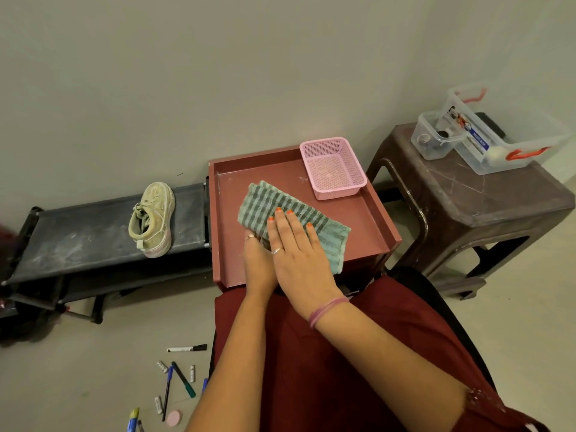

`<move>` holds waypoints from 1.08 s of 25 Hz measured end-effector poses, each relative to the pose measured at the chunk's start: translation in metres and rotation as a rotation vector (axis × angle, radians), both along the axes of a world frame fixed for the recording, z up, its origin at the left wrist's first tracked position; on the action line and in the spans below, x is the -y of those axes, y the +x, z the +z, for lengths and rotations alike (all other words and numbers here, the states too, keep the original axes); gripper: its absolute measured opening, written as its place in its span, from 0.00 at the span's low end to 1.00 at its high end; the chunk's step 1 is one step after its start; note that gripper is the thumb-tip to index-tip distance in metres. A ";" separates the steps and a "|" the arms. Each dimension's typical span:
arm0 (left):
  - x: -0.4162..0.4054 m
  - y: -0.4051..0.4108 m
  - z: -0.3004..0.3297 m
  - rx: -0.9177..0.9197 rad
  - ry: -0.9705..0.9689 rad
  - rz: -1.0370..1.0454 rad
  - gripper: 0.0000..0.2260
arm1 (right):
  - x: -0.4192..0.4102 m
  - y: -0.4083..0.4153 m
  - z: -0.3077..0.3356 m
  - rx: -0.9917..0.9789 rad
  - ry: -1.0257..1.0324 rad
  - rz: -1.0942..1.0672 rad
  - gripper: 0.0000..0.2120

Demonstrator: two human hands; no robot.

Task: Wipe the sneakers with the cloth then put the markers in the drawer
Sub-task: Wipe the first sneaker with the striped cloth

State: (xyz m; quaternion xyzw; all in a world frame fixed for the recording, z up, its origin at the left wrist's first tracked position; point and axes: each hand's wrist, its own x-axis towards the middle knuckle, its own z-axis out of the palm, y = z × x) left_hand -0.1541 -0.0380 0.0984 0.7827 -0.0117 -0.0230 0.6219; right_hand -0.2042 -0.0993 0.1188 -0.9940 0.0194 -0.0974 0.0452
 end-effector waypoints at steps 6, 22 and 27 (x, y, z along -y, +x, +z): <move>-0.016 -0.004 -0.022 -0.036 -0.190 -0.035 0.43 | 0.076 0.063 0.029 -0.648 0.595 0.277 0.37; -0.070 0.005 0.005 -0.006 0.056 -0.230 0.48 | 0.038 0.046 0.005 -0.564 0.869 0.155 0.38; -0.074 -0.002 -0.012 -0.038 -0.088 -0.186 0.50 | 0.016 0.031 0.016 -0.474 0.574 0.368 0.40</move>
